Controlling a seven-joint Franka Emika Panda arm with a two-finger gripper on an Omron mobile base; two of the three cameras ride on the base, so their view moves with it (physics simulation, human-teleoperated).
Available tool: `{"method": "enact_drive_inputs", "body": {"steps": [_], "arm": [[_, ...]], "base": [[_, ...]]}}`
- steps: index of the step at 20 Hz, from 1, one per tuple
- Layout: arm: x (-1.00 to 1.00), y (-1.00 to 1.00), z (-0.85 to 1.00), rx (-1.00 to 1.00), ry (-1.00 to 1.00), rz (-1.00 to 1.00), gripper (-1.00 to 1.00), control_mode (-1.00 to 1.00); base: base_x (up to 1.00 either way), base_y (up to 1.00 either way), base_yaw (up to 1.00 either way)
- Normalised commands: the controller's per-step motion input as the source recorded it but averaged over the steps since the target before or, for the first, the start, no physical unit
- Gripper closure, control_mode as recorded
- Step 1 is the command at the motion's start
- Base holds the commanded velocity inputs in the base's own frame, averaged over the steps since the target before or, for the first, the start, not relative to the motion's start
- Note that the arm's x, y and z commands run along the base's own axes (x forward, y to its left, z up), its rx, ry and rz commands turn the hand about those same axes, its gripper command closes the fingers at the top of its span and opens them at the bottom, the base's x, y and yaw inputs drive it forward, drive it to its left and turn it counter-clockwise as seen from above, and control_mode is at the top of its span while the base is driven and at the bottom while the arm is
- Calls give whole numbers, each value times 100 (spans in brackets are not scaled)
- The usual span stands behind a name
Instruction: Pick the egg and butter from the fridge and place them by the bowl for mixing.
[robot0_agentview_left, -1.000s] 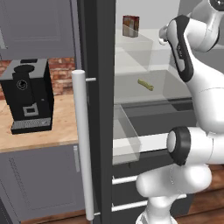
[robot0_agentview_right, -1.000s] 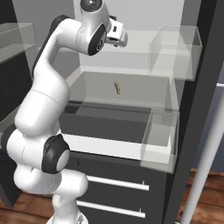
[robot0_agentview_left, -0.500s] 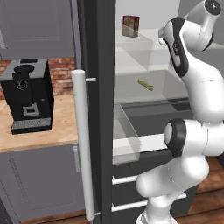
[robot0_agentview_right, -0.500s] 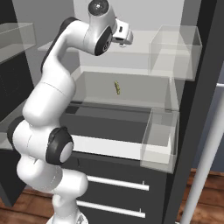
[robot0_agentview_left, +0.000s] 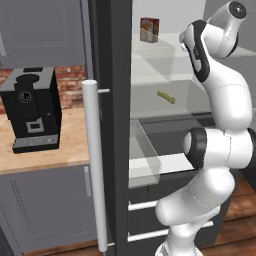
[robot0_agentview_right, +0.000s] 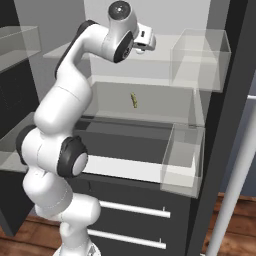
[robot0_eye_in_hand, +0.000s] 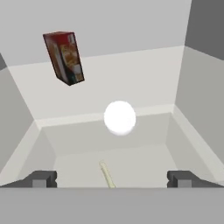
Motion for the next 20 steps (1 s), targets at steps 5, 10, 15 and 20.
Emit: {"method": "enact_drive_inputs", "body": {"steps": [5, 10, 15, 20], "arm": [[35, -4, -2, 0, 2, 0, -100, -100], [39, -8, -6, 0, 2, 0, -100, -100], [45, -7, -3, 0, 1, 0, -100, -100], [39, -8, -1, 0, 5, 0, -100, -100]], "base": [[0, 0, 0], [0, 0, 0], [0, 0, 0], [0, 0, 0]]}}
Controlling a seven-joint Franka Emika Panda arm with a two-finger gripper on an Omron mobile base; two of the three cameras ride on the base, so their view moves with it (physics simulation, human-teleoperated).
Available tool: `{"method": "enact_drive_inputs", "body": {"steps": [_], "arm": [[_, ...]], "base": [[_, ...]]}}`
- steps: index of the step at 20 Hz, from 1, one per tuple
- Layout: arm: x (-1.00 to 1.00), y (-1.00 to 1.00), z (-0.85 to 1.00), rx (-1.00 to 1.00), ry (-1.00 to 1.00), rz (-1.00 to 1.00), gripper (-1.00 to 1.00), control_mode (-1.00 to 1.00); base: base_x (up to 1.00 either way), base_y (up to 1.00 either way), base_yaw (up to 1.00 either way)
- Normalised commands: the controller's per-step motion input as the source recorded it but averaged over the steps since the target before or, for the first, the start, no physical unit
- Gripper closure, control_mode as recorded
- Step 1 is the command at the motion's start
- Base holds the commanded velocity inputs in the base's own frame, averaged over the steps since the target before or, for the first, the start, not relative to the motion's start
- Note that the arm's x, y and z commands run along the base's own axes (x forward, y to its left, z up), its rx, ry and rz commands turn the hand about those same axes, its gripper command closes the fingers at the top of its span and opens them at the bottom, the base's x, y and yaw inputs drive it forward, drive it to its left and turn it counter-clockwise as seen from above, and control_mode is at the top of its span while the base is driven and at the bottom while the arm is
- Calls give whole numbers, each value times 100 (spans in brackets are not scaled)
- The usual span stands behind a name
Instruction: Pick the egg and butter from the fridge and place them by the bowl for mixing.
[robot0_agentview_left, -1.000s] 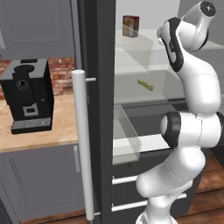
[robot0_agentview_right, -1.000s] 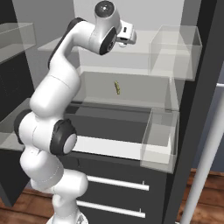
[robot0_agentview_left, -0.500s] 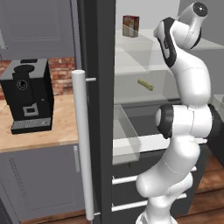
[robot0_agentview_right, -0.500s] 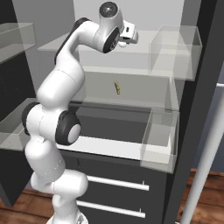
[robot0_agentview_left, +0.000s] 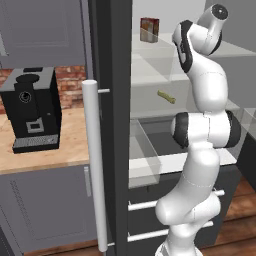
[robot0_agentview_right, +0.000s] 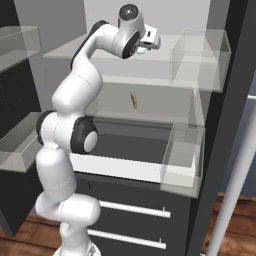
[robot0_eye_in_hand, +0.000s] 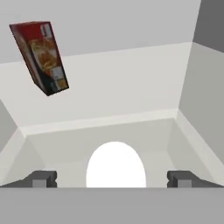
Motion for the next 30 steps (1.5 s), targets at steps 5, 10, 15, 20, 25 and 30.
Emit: {"method": "enact_drive_inputs", "body": {"steps": [5, 10, 15, 20, 25, 30], "arm": [[3, -8, -3, 0, 6, 0, -100, -100], [-1, -10, -16, 3, 5, -3, -100, -100], [2, 0, -20, 11, 1, -3, -100, -100], [12, 0, -13, 12, 0, 0, -100, -100], [23, 5, -6, 3, 0, 0, -100, -100], [15, 19, -14, 0, 0, 0, -100, -100]], "base": [[0, 0, 0], [0, 0, 0], [0, 0, 0], [0, 0, 0], [0, 0, 0], [0, 0, 0]]}}
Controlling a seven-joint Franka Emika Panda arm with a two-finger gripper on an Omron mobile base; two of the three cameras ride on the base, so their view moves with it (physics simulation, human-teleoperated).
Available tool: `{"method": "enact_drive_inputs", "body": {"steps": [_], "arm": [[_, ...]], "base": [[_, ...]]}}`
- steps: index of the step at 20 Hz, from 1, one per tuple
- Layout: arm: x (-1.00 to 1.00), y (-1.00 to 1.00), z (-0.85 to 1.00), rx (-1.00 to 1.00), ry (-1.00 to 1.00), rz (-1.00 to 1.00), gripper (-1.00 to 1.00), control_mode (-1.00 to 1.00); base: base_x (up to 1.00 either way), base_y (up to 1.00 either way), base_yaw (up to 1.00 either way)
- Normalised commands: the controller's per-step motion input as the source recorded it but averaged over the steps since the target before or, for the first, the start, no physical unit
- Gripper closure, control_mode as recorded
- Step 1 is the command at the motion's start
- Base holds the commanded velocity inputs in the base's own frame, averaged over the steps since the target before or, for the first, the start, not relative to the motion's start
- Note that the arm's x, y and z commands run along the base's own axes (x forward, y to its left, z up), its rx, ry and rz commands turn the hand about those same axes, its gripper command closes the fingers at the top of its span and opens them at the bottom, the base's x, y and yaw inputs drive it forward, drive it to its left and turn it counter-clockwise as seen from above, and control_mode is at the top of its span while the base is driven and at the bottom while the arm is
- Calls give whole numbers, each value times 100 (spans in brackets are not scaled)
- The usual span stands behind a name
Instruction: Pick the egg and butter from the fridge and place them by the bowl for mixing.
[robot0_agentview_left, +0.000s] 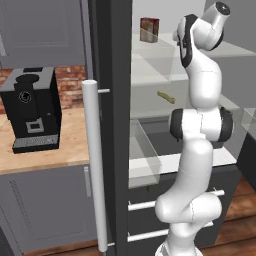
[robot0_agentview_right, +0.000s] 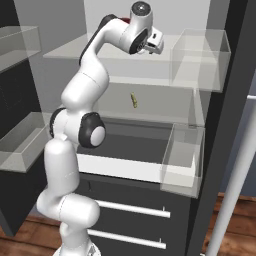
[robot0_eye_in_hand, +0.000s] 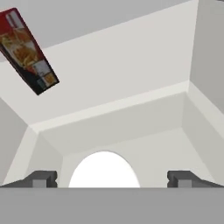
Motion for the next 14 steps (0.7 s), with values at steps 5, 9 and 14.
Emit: {"method": "enact_drive_inputs", "body": {"steps": [5, 9, 14], "arm": [[19, 5, -19, 0, 1, 0, -100, -100], [21, 4, -39, -4, 0, 0, -100, -100], [14, 15, -41, -2, 0, 0, -100, -100]], "base": [[0, 0, 0], [0, 0, 0], [0, 0, 0]]}}
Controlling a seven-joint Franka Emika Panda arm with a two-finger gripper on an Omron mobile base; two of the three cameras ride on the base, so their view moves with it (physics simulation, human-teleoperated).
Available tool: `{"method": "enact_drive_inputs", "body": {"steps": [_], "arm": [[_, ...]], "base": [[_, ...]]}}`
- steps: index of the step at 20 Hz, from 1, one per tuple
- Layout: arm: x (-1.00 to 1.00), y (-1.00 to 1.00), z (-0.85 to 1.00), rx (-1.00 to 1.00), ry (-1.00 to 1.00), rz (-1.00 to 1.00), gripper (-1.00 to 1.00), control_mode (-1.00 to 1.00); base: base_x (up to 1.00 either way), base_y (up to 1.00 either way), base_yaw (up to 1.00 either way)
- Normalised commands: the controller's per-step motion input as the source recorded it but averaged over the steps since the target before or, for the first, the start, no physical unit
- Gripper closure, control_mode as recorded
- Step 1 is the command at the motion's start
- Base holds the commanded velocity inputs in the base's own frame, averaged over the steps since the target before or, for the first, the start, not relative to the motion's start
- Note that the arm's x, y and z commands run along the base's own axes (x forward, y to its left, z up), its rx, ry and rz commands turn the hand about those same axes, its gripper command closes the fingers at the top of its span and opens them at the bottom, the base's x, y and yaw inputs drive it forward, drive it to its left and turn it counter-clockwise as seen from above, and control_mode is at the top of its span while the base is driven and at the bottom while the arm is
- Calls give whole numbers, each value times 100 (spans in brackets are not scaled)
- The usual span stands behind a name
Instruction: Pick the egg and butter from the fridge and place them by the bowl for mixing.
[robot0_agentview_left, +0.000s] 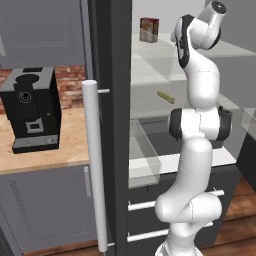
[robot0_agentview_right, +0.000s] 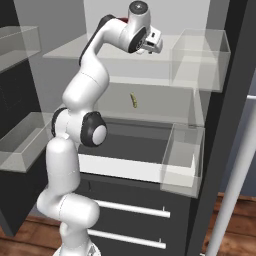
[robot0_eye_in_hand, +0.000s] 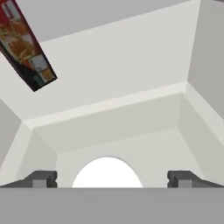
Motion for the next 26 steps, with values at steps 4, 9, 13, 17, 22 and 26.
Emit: {"method": "enact_drive_inputs", "body": {"steps": [4, 9, 13, 17, 22, 26], "arm": [[15, 16, -40, -1, 0, 0, -100, -100], [27, 17, -41, 0, 0, 0, 100, -100], [24, 23, -41, 0, 0, 0, 100, -100], [8, 21, -40, 0, 0, 0, 100, -100], [-42, 2, -23, 0, -5, 0, 100, -100], [-89, 1, -23, 0, -15, 0, 100, -100]], "base": [[0, 0, 0], [0, 0, 0], [0, 0, 0], [0, 0, 0], [0, 0, 0], [0, 0, 0]]}}
